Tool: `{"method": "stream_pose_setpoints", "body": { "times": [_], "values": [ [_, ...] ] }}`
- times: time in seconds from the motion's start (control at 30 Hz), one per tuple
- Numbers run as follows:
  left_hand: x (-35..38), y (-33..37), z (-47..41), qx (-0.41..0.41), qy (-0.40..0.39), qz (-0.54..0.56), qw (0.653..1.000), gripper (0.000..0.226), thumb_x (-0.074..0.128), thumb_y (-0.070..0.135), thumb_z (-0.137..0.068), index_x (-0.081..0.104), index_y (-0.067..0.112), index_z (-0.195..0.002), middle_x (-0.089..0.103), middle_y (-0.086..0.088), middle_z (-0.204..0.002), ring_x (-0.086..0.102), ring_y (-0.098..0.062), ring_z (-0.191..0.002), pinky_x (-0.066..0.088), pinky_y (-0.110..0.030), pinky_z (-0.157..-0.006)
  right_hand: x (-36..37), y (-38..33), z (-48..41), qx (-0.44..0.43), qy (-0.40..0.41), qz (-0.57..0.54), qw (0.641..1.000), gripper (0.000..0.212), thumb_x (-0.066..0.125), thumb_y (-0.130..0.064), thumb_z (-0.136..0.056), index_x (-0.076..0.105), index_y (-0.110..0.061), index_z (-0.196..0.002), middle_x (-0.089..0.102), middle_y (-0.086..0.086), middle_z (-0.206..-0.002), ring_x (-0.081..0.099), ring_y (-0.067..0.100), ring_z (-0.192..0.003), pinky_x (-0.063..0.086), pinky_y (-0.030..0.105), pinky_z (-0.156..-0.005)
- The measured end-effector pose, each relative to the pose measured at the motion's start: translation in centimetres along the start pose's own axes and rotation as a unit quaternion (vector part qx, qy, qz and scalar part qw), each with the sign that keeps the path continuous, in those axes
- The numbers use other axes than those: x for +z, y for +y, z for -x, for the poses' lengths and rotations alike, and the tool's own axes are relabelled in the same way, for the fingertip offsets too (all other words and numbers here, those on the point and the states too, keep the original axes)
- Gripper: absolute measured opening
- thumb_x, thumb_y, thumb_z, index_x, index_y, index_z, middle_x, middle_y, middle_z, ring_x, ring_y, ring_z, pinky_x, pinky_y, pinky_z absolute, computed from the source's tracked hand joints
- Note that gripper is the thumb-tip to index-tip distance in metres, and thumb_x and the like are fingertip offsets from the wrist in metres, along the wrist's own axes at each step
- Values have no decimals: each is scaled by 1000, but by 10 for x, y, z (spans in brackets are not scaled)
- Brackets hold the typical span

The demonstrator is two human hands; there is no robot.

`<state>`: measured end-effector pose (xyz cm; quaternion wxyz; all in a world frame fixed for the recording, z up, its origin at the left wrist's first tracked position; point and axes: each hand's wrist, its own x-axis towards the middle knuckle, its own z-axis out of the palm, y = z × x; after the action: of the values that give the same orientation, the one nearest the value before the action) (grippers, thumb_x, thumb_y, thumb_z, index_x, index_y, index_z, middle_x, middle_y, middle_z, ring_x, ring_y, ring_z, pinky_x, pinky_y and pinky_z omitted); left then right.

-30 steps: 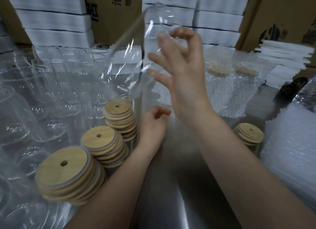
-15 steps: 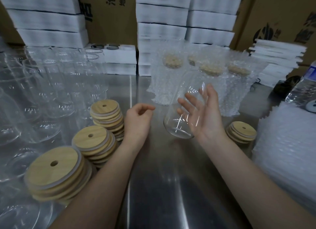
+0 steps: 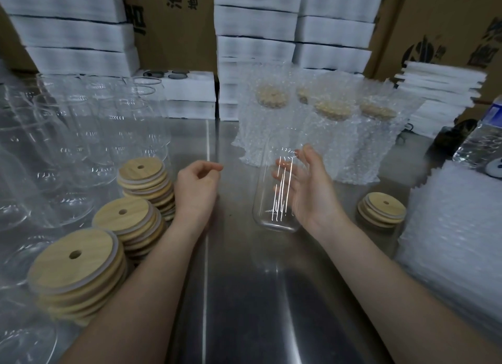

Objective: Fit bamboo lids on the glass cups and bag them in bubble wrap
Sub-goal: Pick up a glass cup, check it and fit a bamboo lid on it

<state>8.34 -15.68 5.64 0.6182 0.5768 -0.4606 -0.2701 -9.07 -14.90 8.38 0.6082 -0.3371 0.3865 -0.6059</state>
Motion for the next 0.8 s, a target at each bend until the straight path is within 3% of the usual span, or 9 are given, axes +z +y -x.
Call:
{"method": "stream_pose_setpoints", "body": {
  "times": [0.07,0.13,0.23,0.37,0.43,0.5,0.63,0.7,0.8],
  "values": [
    [-1,0,0,-4,6,3,1000,19,54,1,-87,69,12,-87,58,6,-64,50,7,-43,35,-5,-43,-1,1,-1,-7,3,13,1000,56,56,-46,-91,49,-15,-137,63,12,-128,65,22,-106,55,30,-75],
    [-2,1,0,-3,9,8,1000,18,54,2,-88,69,13,-88,59,8,-66,51,8,-46,36,-5,-47,-2,2,-2,-11,12,21,1000,67,60,-50,-82,49,-15,-138,61,10,-131,62,24,-115,54,35,-88],
    [-1,7,6,32,-20,30,999,14,57,8,-91,69,13,-90,66,9,-81,59,6,-76,41,-4,-69,-1,4,-3,-23,25,25,999,68,64,-51,-77,55,-14,-133,64,8,-126,63,24,-114,52,39,-96],
    [11,22,25,22,-162,95,982,17,61,35,-93,66,21,-101,68,0,-105,65,-20,-103,50,-36,-96,2,8,-1,-57,26,26,998,64,66,-54,-69,63,-16,-120,69,9,-119,71,21,-100,58,39,-86],
    [19,29,37,0,-233,118,965,38,64,52,-83,60,28,-113,64,3,-114,66,-17,-103,54,-39,-93,1,8,0,-74,12,13,997,64,65,-52,-75,60,-11,-124,66,16,-124,68,31,-107,56,49,-93],
    [25,33,46,-11,-269,120,956,63,61,54,-74,47,29,-130,56,4,-123,65,-6,-100,56,-25,-81,1,8,1,-90,1,13,996,66,63,-51,-80,55,-7,-129,64,21,-126,64,40,-113,49,59,-98],
    [31,33,53,-5,-253,111,961,75,69,48,-66,35,35,-131,49,11,-126,61,8,-96,55,-21,-79,7,12,4,-126,-17,62,990,58,58,-56,-81,52,-17,-123,64,18,-127,63,38,-115,46,61,-102],
    [32,31,54,2,-225,114,968,81,73,44,-63,38,28,-135,51,10,-123,63,1,-98,56,-25,-78,10,15,4,-133,-22,106,985,66,52,-59,-82,47,-18,-133,60,13,-133,63,32,-118,45,55,-105],
    [32,29,52,-13,-191,131,973,86,76,39,-63,40,23,-139,54,2,-125,64,-22,-108,57,-43,-84,14,18,3,-135,-47,154,978,77,43,-61,-85,32,-21,-150,47,7,-148,55,23,-128,41,48,-111]
  ]
}}
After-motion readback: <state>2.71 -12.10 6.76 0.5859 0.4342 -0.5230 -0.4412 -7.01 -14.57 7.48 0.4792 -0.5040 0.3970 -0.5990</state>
